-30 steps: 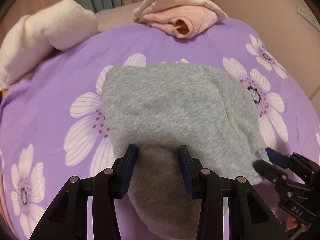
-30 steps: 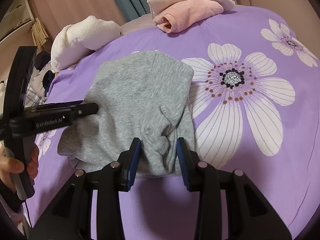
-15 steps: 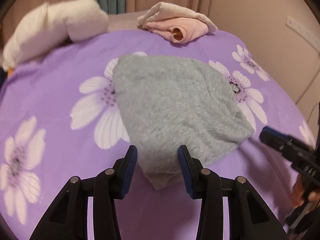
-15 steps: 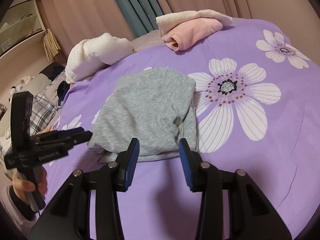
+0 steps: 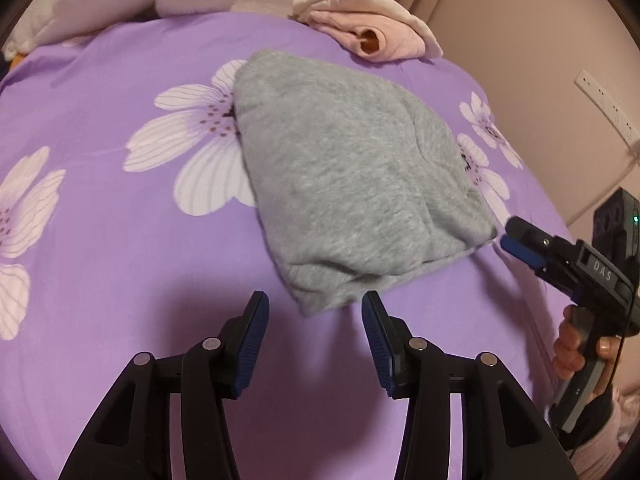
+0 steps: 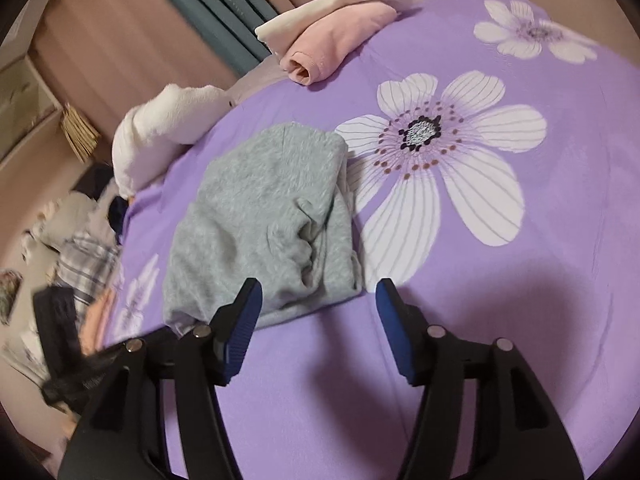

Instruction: Fold small clothes

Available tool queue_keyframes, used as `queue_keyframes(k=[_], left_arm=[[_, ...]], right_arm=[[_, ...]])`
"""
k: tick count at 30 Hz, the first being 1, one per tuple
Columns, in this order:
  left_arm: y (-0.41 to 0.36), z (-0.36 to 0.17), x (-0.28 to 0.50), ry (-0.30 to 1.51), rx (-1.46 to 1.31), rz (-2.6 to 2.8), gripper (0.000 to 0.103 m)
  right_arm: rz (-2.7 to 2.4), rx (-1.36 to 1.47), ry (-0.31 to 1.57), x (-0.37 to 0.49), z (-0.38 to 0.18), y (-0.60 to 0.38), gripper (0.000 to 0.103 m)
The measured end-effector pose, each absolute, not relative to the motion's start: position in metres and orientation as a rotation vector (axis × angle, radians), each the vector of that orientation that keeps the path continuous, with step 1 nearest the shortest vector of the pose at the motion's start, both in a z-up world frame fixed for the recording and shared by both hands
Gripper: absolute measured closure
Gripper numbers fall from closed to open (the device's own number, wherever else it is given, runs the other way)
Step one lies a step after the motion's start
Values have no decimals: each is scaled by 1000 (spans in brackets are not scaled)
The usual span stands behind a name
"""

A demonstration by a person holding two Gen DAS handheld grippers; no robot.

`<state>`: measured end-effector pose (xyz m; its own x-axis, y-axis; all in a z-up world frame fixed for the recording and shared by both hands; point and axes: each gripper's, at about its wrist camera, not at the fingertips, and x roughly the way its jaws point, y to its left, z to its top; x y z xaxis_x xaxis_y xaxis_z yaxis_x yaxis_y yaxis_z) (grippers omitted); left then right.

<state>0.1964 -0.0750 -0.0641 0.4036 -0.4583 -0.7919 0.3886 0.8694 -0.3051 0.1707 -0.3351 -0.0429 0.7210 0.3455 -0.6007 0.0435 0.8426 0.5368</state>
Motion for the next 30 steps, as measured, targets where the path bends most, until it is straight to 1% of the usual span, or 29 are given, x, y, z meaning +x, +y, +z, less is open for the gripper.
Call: queue_keyframes(k=[3, 5, 8, 11, 12, 13, 15, 17, 21, 24, 25, 27, 28, 30], left_arm=[[-86, -70, 205, 1032, -58, -515, 57], [-89, -74, 210, 1041, -55, -500, 57], [-91, -80, 217, 1055, -69, -483, 57], [-92, -80, 217, 1048, -52, -487, 57], [-93, -81, 216, 1045, -42, -488, 57], [-93, -81, 216, 1042, -37, -489, 57], [-93, -81, 215, 1039, -30, -488, 57], [-93, -81, 216, 1042, -31, -487, 57], [-93, -81, 216, 1045, -23, -488, 57], [-93, -81, 215, 1044, -19, -486, 57], [-93, -81, 215, 1045, -21, -485, 57], [-92, -79, 214, 1047, -19, -474, 57], [-92, -77, 214, 1044, -17, -472, 57], [-93, -74, 212, 1035, -1, -467, 57]], right_arm=[[181, 531, 777, 181, -43, -326, 44], [180, 501, 784, 184, -42, -318, 46], [136, 468, 756, 182, -37, -316, 47], [163, 520, 720, 176, -34, -324, 50], [181, 539, 725, 176, -35, -326, 54], [198, 549, 739, 177, -37, -326, 62], [210, 542, 745, 178, -39, -321, 69], [232, 538, 739, 179, -39, -315, 68], [212, 584, 811, 194, -54, -317, 67], [224, 648, 811, 196, -60, -323, 71], [234, 652, 803, 195, -59, -324, 79], [244, 630, 783, 193, -56, -322, 87], [250, 622, 771, 192, -53, -322, 90], [221, 603, 722, 185, -42, -326, 90]])
